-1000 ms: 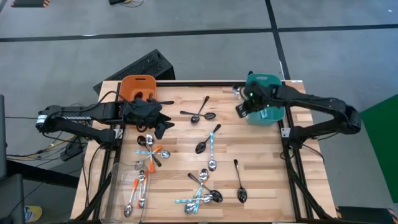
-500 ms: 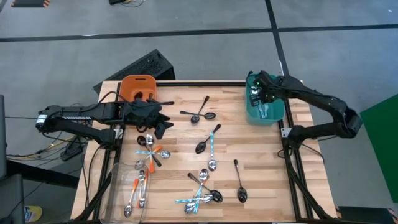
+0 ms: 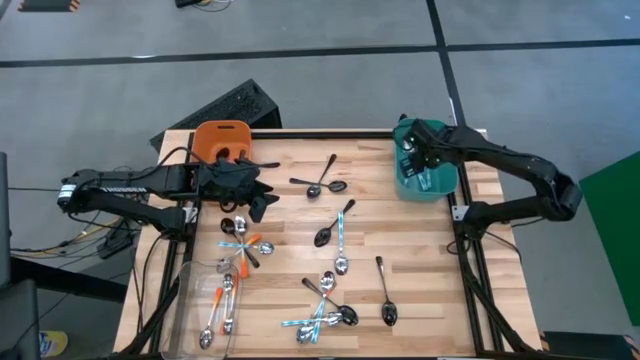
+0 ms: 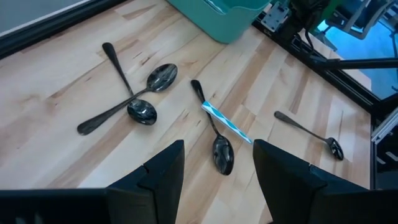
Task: Sort silverware by color (type)
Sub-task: Put the black spoon into the orange bin
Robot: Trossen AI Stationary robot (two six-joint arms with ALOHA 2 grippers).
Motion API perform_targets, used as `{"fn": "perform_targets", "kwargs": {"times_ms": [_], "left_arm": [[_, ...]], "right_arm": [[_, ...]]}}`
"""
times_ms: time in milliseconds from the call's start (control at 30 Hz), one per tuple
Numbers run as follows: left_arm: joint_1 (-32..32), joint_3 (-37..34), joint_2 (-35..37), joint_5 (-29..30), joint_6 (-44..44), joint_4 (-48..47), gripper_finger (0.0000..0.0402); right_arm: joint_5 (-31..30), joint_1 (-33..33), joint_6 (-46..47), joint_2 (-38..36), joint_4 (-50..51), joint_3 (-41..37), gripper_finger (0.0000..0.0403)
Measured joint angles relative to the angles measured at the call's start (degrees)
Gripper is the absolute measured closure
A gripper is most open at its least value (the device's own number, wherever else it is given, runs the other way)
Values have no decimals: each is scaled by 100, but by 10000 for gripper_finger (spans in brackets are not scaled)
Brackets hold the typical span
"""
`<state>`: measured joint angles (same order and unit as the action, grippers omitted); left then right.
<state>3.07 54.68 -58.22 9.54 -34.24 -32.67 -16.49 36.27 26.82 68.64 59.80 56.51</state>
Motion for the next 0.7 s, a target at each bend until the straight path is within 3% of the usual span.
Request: {"fn": "perform_targets", "kwargs": {"times_ms": [233,400,700], "left_arm": [[0,0,0,20,-9,0,223],[0,0,0,18,-77,1,223],[2,0,0,181,-168,254,223]], "right_arm": [[220,-578,25,-11,-376,-1,190],[729,-1091,459,-11,-721,97,195],[772,-2297,1063,-13,-2031,442,196]]}}
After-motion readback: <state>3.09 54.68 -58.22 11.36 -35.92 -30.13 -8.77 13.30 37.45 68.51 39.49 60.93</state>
